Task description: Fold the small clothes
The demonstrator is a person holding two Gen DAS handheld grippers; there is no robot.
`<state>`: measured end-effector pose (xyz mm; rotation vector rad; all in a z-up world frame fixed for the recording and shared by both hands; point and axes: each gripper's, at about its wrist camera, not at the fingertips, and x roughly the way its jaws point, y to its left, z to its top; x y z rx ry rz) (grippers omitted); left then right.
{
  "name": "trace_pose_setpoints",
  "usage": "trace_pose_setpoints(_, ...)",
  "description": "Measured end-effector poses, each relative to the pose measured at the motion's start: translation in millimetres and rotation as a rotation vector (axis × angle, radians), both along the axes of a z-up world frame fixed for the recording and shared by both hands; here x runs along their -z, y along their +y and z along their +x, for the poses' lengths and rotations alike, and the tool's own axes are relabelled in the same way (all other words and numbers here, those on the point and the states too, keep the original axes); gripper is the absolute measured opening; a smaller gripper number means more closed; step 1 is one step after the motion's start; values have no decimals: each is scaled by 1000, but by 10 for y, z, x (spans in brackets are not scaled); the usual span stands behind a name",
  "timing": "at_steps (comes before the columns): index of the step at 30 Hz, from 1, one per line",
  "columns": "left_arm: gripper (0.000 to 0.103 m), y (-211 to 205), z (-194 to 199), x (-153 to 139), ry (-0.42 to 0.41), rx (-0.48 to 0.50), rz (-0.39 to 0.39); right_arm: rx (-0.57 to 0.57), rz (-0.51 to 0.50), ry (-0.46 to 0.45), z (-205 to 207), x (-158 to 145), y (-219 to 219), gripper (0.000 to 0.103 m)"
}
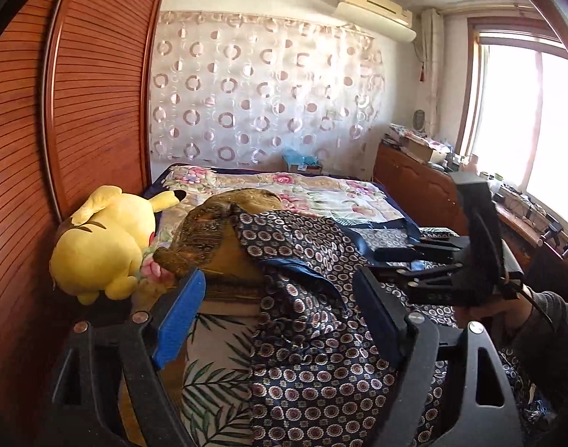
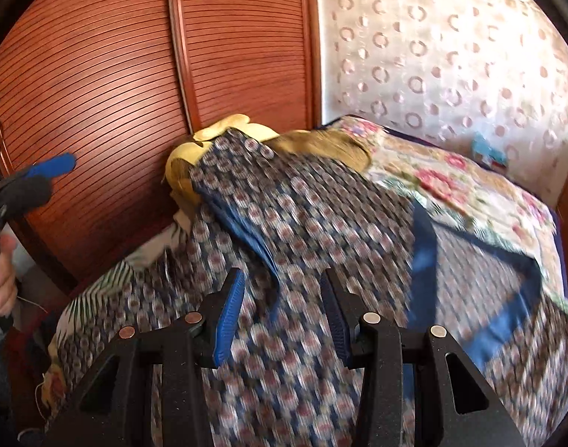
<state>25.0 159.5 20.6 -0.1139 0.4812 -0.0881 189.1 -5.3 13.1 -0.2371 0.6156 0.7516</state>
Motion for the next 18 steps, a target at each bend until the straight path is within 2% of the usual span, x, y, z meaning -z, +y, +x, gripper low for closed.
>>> trace_pose_setpoints(5, 82, 60, -39, 68, 7, -15, 3, -61, -14, 7, 241, 65, 431, 44)
trace_pose_setpoints(9, 82, 129, -46, 122, 14, -26, -4, -86, -80, 17, 415, 189, 747, 44)
trace_pose_setpoints(12, 82, 160, -30, 160, 21, -31, -10, -73, -139, 16, 572, 246, 913, 44)
trace_pose_setpoints(18, 82, 154, -1, 237, 35, -28, -18, 43, -155, 15, 948, 204, 920, 44)
